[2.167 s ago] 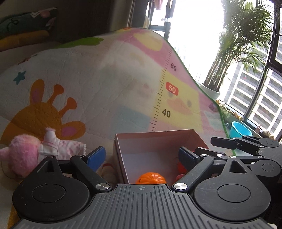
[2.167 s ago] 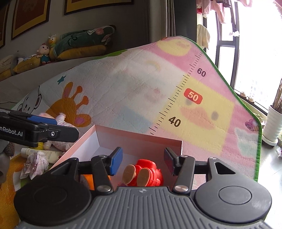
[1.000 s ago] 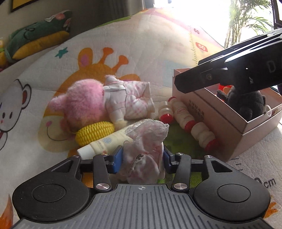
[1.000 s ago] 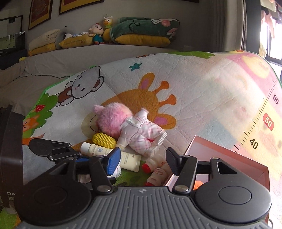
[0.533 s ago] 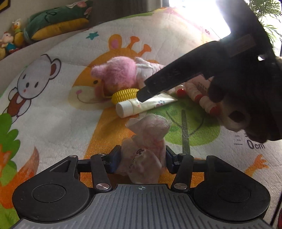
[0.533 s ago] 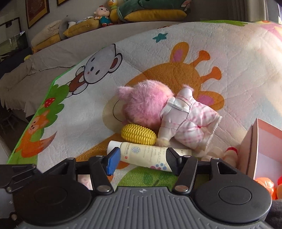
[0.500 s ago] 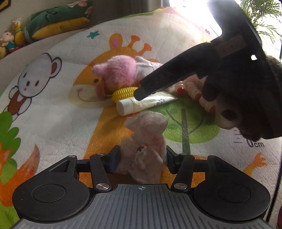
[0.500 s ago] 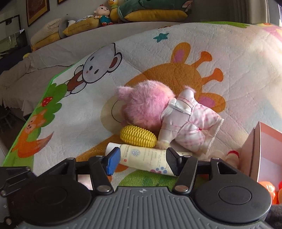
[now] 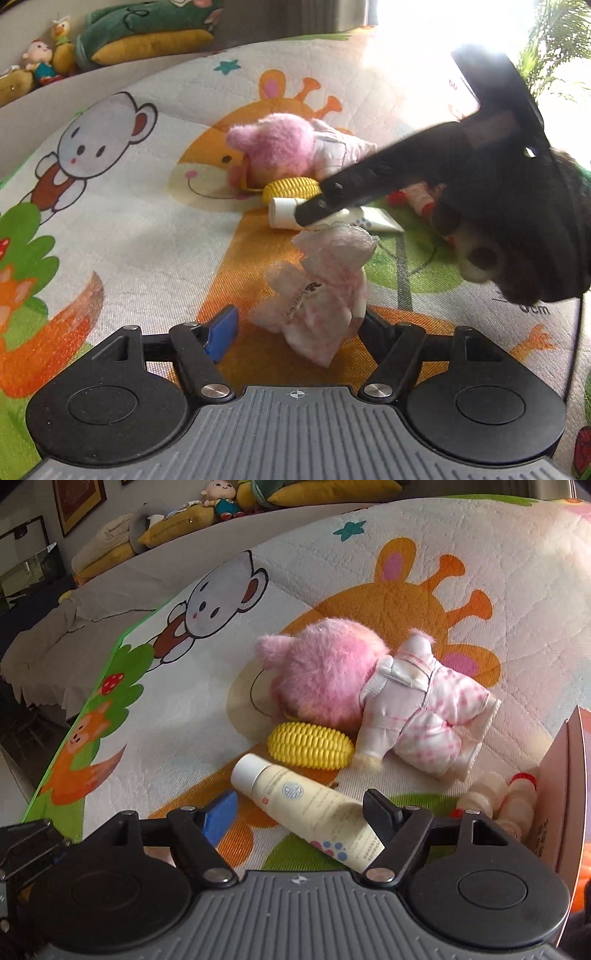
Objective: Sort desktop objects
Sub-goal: 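Grasp the pink frilly cloth with the left tool while the right tool grasps the white lotion tube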
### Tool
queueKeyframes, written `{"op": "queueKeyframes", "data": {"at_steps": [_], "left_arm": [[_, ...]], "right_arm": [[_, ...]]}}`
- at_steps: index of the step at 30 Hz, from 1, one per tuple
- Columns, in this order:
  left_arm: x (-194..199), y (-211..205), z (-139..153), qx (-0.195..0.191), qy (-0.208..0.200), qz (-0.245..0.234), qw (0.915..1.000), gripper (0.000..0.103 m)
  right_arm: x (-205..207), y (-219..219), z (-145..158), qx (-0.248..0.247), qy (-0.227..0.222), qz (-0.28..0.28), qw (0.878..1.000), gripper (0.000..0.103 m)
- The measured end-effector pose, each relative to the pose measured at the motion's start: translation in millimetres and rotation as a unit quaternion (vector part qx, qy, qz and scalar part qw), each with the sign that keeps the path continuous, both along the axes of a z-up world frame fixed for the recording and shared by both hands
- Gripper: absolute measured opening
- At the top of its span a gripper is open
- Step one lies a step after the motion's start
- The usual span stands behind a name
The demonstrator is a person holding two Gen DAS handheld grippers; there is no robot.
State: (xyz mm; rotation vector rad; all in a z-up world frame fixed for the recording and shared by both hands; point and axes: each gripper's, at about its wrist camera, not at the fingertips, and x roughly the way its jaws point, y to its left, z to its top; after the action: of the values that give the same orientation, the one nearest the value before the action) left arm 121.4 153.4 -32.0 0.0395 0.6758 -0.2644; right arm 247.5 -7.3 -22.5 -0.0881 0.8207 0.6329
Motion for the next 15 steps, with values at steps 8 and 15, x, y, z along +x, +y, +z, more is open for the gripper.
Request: {"op": "queueKeyframes", "data": {"at_steps": [8,15], "left_arm": [[-2.7,1.3,2.5,0.005,-0.001,-0.003,1.0,0.085],[0.9,-9.4,6.5,0.003,-0.011,-0.015,0.9998,0.091]], "right_arm": [[-38.6,-10.5,5.9,-0.003,-0.009,0.044,0.999,0.076],[-13.8,2.5,5.5,-0.038,-0.069,0.005,0.997,0.076]]}}
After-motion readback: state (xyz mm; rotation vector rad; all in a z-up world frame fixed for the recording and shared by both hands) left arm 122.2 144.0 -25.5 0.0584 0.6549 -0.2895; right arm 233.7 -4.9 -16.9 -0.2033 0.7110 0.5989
